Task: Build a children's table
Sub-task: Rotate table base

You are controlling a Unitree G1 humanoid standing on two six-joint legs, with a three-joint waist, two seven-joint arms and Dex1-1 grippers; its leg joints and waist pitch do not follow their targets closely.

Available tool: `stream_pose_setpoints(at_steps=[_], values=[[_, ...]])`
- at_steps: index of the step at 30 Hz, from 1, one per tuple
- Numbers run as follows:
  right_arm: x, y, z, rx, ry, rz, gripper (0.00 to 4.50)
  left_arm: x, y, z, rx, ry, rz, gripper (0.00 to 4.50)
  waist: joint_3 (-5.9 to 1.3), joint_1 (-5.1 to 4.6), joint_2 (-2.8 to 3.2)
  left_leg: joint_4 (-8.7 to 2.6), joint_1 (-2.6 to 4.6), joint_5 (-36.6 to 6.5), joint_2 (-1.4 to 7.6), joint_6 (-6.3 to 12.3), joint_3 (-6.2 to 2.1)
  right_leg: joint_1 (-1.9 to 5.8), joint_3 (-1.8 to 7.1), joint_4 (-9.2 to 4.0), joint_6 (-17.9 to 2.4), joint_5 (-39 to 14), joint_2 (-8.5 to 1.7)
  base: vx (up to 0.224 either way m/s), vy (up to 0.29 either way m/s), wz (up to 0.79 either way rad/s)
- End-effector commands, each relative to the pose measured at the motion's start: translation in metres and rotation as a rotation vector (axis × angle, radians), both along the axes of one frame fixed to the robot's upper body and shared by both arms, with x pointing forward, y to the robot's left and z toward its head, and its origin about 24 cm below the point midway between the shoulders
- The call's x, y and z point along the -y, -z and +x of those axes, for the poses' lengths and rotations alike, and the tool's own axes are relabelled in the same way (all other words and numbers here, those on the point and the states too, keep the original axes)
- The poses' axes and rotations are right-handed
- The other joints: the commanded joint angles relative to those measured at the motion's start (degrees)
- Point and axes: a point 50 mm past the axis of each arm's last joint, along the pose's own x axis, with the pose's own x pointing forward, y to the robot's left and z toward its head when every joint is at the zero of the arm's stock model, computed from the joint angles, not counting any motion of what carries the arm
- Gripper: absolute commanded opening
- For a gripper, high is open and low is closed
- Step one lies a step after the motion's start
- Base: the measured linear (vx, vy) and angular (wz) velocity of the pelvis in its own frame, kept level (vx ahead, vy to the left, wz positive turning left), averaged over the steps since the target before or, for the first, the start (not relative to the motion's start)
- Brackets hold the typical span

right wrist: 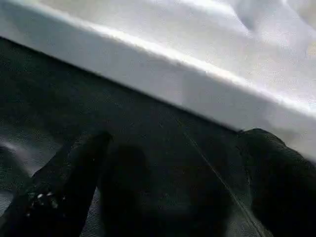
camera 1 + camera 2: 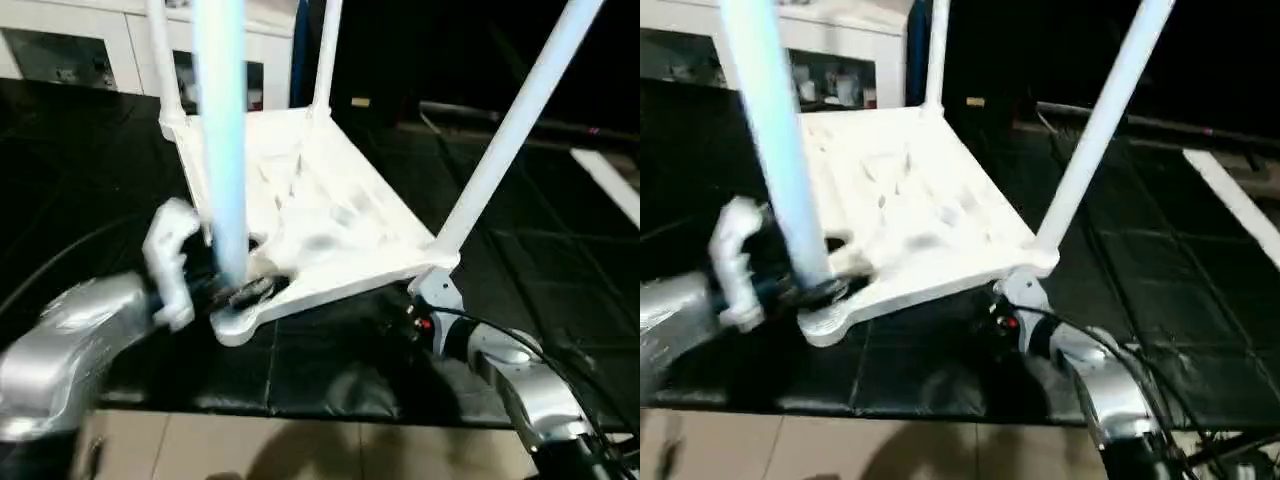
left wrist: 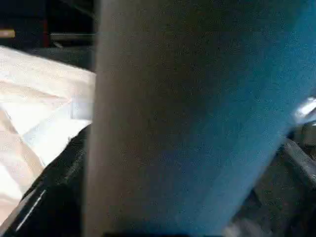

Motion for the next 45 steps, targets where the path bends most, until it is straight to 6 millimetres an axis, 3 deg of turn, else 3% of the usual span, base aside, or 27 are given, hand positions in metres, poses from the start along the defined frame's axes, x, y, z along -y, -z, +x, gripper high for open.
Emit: stream_pose_setpoints(at_steps=[1,2,3,4,7,18,19,21,25,28,31,35,39,45], values=[[0.005,-0.005,0.011,0.048,0.08,-0.028,4.5,0.017,0.0,-0.005,-0.019,0.101,-0.013,4.47,-3.6,-0.13,1.86,-4.22,-0.54,-2.45,4.36,0.88,-1.84,2.29,5.47,-4.45,-6.25,-9.86,-8.27,0.0,0.0,0.0],[0.005,-0.005,0.012,0.049,0.087,-0.026,4.5,0.018,0.0,-0.005,-0.023,0.11,-0.013,4.47,-3.69,-0.19,1.79,-4.14,-0.41,-2.12,4.46,0.82,-1.78,2.13,5.49,-4.25,-6.57,-8.74,-8.23,0.0,0.0,0.0],[0.001,-0.005,0.019,0.058,0.132,-0.013,4.5,0.024,0.003,-0.011,-0.05,0.17,-0.014,4.47,-3.7,-0.23,2.22,-4.15,-0.49,-2.17,4.47,0.84,-1.8,2.15,5.49,-4.03,-7.23,-7.26,-8.26,0.0,0.0,0.0],[0.001,-0.005,0.019,0.058,0.132,-0.013,4.5,0.024,0.003,-0.011,-0.05,0.17,-0.014,4.47,-3.71,-0.36,2.09,-4.21,-0.47,-2.21,4.48,0.83,-1.79,2.1,5.48,-3.97,-7.55,-6.99,-8.23,0.0,0.0,0.0],[-0.014,-0.004,0.03,0.059,0.157,-0.004,4.5,0.038,0.004,-0.015,-0.077,0.244,-0.04,4.47,-3.79,-0.74,2.42,-4.1,-0.77,-1.59,4.38,0.86,-1.75,2.41,5.47,-3.72,-8.0,-5.07,-8.2,0.0,0.0,0.0],[-0.051,-0.004,0.042,0.057,0.103,0.053,4.5,0.077,-0.006,-0.004,-0.034,0.287,-0.14,4.47,-3.75,-1.9,2.05,-3.97,-1.14,-2.28,4.09,1.13,-1.67,2.71,5.45,-4.21,-6.39,-9.18,-8.18,0.0,0.0,0.0],[-0.055,-0.004,0.043,0.055,0.092,0.057,4.5,0.084,-0.007,-0.003,-0.031,0.292,-0.15,4.47,-3.73,-2.1,2.29,-3.97,-1.13,-2.43,4.14,1.19,-1.72,2.58,5.42,-4.25,-6.33,-9.27,-8.17,0.0,0.0,0.0],[-0.06,-0.004,0.043,0.053,0.072,0.062,4.5,0.094,-0.008,-0.003,-0.028,0.317,-0.167,4.47,-3.71,-2.27,2.2,-3.89,-1.06,-2.84,4.12,1.21,-1.63,2.56,5.4,-4.46,-6.2,-9.83,-8.16,0.0,0.0,0.0],[-0.072,-0.003,0.045,0.035,0.045,0.097,4.5,0.114,-0.012,0.0,-0.006,0.339,-0.191,4.47,-3.81,-2.71,2.35,-3.79,-1.23,-2.71,4.05,1.53,-1.67,2.65,5.34,-4.44,-6.42,-9.49,-8.19,0.0,0.0,0.0],[-0.075,-0.003,0.046,0.029,0.034,0.116,4.5,0.118,-0.013,0.001,-0.002,0.341,-0.201,4.47,-3.8,-2.82,2.21,-3.85,-1.36,-3.05,4.08,1.73,-1.78,2.81,5.33,-4.54,-6.29,-10.4,-8.21,0.0,0.0,0.0],[-0.091,-0.007,0.048,0.025,-0.034,0.158,4.5,0.132,-0.021,0.001,0.016,0.372,-0.247,4.47,-3.96,-3.33,2.36,-3.66,-1.59,-3.15,4.01,1.86,-1.8,2.96,5.25,-4.49,-7.28,-9.67,-8.27,0.0,0.0,0.0],[-0.1,-0.008,0.051,0.028,-0.052,0.164,4.5,0.137,-0.023,0.003,0.028,0.367,-0.253,4.47,-4.2,-3.63,2.18,-3.46,-2.0,-1.22,3.88,2.67,-1.88,3.13,5.14,-4.21,-7.09,-7.9,-8.16,0.0,0.0,0.0],[-0.1,-0.007,0.053,0.028,-0.038,0.156,4.5,0.135,-0.023,0.01,0.054,0.313,-0.248,4.47,-4.35,-3.63,2.03,-3.24,-1.97,-0.42,3.94,3.65,-1.67,2.66,5.21,-3.84,-8.16,-4.29,-8.03,0.0,0.0,0.0],[-0.08,0.006,0.053,-0.002,0.028,0.095,4.5,0.124,-0.028,0.026,0.108,0.201,-0.243,4.47,-4.46,-3.25,2.31,-3.25,-1.77,0.15,4.27,4.19,-1.64,2.41,5.19,-3.47,-9.23,-1.65,-8.05,0.0,0.0,0.0]])
